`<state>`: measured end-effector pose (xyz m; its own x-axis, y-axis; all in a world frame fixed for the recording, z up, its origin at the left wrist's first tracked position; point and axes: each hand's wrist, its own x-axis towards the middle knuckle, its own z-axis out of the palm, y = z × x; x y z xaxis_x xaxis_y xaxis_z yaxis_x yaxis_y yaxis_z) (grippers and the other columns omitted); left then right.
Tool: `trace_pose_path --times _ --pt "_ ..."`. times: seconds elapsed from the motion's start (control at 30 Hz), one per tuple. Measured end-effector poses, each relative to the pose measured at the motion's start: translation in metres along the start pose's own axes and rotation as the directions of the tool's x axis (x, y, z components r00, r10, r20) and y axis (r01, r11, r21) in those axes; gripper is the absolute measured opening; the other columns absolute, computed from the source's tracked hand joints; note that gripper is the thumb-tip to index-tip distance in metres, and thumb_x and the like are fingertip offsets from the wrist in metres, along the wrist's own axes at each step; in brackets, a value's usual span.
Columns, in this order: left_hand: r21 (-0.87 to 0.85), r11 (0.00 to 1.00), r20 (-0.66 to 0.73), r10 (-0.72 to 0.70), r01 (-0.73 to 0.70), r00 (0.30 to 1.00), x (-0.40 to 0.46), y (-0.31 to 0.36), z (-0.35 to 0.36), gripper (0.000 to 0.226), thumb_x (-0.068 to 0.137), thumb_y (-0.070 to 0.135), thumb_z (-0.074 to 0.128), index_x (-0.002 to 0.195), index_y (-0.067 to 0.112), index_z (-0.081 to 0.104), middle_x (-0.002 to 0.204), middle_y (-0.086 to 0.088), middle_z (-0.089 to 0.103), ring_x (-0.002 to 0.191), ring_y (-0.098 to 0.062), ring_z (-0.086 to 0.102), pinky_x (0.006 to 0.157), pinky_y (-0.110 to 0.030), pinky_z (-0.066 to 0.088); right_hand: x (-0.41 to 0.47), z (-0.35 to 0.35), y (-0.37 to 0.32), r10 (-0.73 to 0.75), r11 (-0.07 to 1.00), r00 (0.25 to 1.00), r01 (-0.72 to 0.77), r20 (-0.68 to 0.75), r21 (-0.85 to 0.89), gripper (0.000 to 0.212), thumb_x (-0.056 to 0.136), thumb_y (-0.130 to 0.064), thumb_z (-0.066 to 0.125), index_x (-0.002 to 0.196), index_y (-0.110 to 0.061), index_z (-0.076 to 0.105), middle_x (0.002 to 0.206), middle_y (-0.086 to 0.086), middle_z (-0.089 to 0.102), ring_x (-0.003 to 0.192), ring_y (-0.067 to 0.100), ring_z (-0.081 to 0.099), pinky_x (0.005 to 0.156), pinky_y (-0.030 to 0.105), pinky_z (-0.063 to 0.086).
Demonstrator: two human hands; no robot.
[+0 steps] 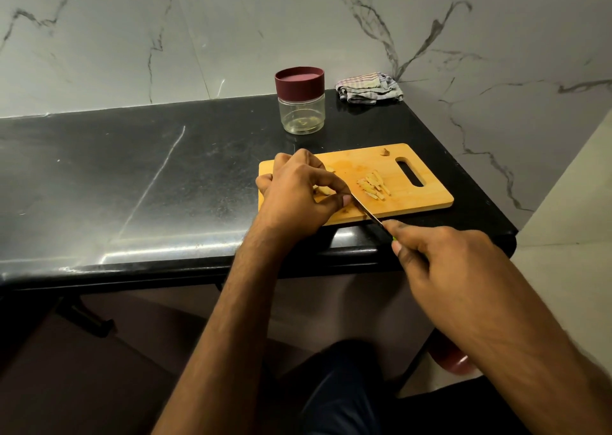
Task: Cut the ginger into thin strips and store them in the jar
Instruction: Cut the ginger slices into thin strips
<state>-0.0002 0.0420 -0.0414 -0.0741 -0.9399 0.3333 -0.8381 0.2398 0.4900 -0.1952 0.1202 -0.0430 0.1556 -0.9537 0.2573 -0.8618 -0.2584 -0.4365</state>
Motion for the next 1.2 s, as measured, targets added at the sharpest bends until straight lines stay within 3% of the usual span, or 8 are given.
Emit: trace_pose_path --times 0.13,0.27,0.5,0.63,0.8,0.93,1.2 --pt "-0.025 1.0 -0.007 0.017 -0.017 1.0 -0.001 -0.002 0.0 0.008 0.082 0.045 0.078 0.08 0.046 0.07 0.103 0.017 0.048 0.11 -0.006 0.032 0.092 -0.038 0.019 -0.001 -0.006 0.003 0.007 0.998 1.0 -0.009 -0.024 -0.067 0.038 0.097 -0.042 0.043 0.135 -0.049 0.045 0.097 -0.017 0.059 0.078 0.0 0.044 0.061 0.014 0.036" --pt "-0.015 0.999 -0.007 0.04 -0.04 0.999 -0.001 -0.001 0.0 0.008 0.083 0.043 0.077 0.086 0.047 0.07 0.107 0.019 0.047 0.114 -0.005 0.031 0.093 -0.036 0.015 0.002 -0.001 0.005 0.011 0.992 1.0 -0.014 -0.029 -0.122 0.041 0.097 -0.043 0.042 0.138 -0.05 0.038 0.09 -0.015 0.045 0.081 0.004 0.043 0.054 0.016 0.029" --pt "0.1 0.984 0.122 0.134 -0.147 0.983 0.001 0.001 0.003 0.022 0.097 0.039 0.061 0.11 0.055 0.067 0.12 0.02 0.039 0.124 -0.007 0.023 0.094 -0.033 0.009 0.006 0.002 0.004 -0.006 0.993 1.0 0.006 -0.003 -0.12 0.045 0.098 -0.044 0.039 0.142 -0.047 0.033 0.09 -0.013 0.044 0.082 0.004 0.042 0.054 0.016 0.027" --pt "0.065 0.99 0.052 0.119 -0.122 0.992 0.001 -0.001 0.004 0.028 0.093 0.041 0.067 0.118 0.053 0.063 0.122 0.017 0.041 0.124 -0.008 0.027 0.094 -0.033 0.01 0.006 0.001 0.005 -0.028 0.997 0.999 0.025 -0.036 -0.077 0.043 0.097 -0.043 0.042 0.14 -0.045 0.04 0.092 -0.013 0.049 0.081 0.004 0.045 0.056 0.015 0.031" --pt "-0.001 1.0 -0.053 -0.023 0.023 0.998 0.0 -0.003 0.004 0.026 0.082 0.048 0.077 0.105 0.042 0.065 0.116 0.016 0.048 0.121 -0.009 0.035 0.097 -0.038 0.018 0.007 0.003 0.004 -0.01 1.0 0.998 0.012 -0.068 0.017 0.04 0.098 -0.039 0.043 0.138 -0.039 0.047 0.089 -0.014 0.06 0.077 0.002 0.051 0.057 0.002 0.026" --pt "0.011 0.997 -0.065 -0.082 0.083 0.995 0.0 -0.001 0.004 0.013 0.082 0.049 0.077 0.086 0.037 0.073 0.11 0.018 0.055 0.12 -0.011 0.037 0.095 -0.04 0.021 0.008 0.006 0.004 0.002 0.999 0.999 0.001 -0.043 0.054 0.037 0.098 -0.038 0.043 0.135 -0.039 0.05 0.084 -0.013 0.065 0.079 0.002 0.059 0.057 0.006 0.032" --pt "-0.033 0.996 -0.053 -0.081 0.08 0.995 0.001 -0.003 0.002 0.008 0.084 0.043 0.076 0.09 0.038 0.077 0.104 0.02 0.061 0.121 -0.014 0.041 0.103 -0.049 0.027 0.005 0.002 0.003 0.002 0.993 1.0 0.001 -0.027 0.121 0.038 0.098 -0.04 0.043 0.135 -0.039 0.05 0.089 -0.012 0.066 0.084 0.003 0.061 0.069 0.017 0.042"
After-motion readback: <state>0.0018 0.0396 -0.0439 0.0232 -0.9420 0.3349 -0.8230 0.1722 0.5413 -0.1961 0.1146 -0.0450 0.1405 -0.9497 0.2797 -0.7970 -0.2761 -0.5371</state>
